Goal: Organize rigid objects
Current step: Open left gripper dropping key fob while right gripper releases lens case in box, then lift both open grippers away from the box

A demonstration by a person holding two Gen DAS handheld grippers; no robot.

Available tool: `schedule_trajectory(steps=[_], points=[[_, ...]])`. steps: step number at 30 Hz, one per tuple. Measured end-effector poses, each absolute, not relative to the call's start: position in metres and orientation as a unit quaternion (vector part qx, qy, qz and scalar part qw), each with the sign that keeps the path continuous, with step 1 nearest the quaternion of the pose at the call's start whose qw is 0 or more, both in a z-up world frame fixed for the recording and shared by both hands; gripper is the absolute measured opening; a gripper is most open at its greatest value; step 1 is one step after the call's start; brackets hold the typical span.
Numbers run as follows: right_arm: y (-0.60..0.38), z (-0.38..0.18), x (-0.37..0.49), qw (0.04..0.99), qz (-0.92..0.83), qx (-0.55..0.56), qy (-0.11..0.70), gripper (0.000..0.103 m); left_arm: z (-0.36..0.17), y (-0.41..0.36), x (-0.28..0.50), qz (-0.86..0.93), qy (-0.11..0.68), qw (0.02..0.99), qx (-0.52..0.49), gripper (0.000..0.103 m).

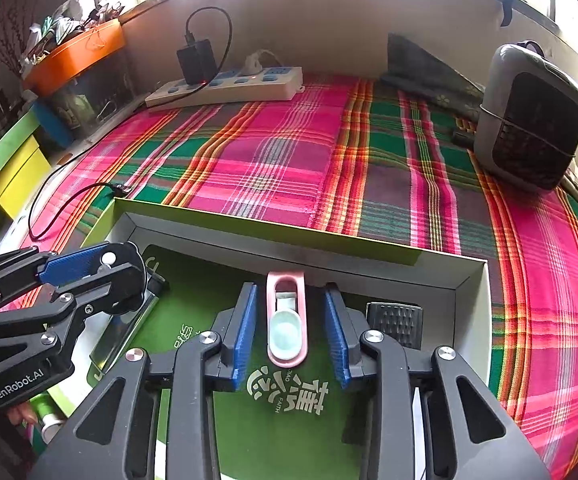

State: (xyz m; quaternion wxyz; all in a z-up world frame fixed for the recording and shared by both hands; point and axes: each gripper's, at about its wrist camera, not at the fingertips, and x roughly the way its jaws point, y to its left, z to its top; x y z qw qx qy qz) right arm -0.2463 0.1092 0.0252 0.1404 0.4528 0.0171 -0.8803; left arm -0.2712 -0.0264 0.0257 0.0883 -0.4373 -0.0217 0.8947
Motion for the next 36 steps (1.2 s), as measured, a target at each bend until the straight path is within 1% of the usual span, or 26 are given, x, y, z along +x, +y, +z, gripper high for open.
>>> schedule_trajectory(steps=[3, 12, 13, 15, 36], points=[[0.109, 0.026, -0.246, 0.139, -0.881, 0.452, 0.017, 0.034, 0.026, -0.026, -0.271, 0.896, -0.023, 0.09, -0.434, 0.038], [0.11, 0.029, -0.242, 0.139, -0.883, 0.448, 0.014, 0.035, 0.029, -0.027, -0.268, 0.899, -0.023, 0.088, -0.429, 0.041], [0.11, 0.03, -0.241, 0.139, -0.883, 0.447, 0.013, 0.035, 0.03, -0.026, -0.267, 0.9, -0.019, 0.084, -0.427, 0.044], [0.11, 0.031, -0.239, 0.141, -0.884, 0.445, 0.012, 0.035, 0.032, -0.025, -0.263, 0.903, -0.011, 0.079, -0.423, 0.045], [0.11, 0.058, -0.197, 0.135, -0.899, 0.416, 0.009, 0.035, 0.051, -0.024, -0.218, 0.911, -0.013, 0.08, -0.404, 0.045]])
